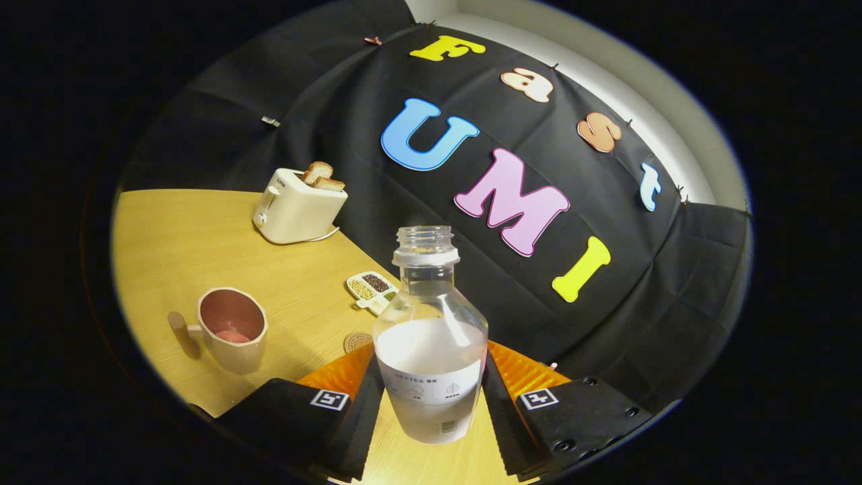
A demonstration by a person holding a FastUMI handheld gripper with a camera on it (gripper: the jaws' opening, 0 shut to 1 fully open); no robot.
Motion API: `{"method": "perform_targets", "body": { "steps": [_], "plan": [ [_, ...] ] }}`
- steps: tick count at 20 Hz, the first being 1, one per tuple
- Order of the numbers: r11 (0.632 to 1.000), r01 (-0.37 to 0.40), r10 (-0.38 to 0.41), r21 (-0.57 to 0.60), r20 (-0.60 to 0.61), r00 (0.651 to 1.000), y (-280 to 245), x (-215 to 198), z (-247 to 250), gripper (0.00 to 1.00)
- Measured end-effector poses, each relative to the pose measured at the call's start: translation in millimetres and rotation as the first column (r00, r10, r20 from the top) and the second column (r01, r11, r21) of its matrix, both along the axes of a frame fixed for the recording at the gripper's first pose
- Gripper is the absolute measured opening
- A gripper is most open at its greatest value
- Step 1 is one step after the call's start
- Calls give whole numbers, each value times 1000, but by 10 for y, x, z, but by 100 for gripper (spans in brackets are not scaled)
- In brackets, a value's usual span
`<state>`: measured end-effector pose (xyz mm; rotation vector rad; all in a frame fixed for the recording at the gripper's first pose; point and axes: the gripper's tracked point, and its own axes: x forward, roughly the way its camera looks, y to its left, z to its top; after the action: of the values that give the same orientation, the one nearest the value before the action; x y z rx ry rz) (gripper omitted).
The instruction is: Take the bottle from table, then pour the juice into the cup, finally place the bottle on the coaster
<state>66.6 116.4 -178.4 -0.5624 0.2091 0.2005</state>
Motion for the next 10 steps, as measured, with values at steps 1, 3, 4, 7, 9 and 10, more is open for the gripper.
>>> {"method": "perform_targets", "body": {
  "steps": [1, 3, 4, 7, 9, 10],
  "plan": [
    [1000, 0, 0, -9, 2, 1000, 10, -9, 2, 76],
    [998, 17, -16, -54, 20, 1000, -19, 1, 6, 76],
    [997, 20, -18, -78, 27, 999, -17, 12, 9, 76],
    [987, 0, 6, -159, 38, 999, 51, -1, -36, 76],
    [973, -25, 40, -228, 60, 997, 100, -32, -18, 76],
    [964, -37, 56, -262, 67, 996, 123, -35, -21, 76]
  ]
}}
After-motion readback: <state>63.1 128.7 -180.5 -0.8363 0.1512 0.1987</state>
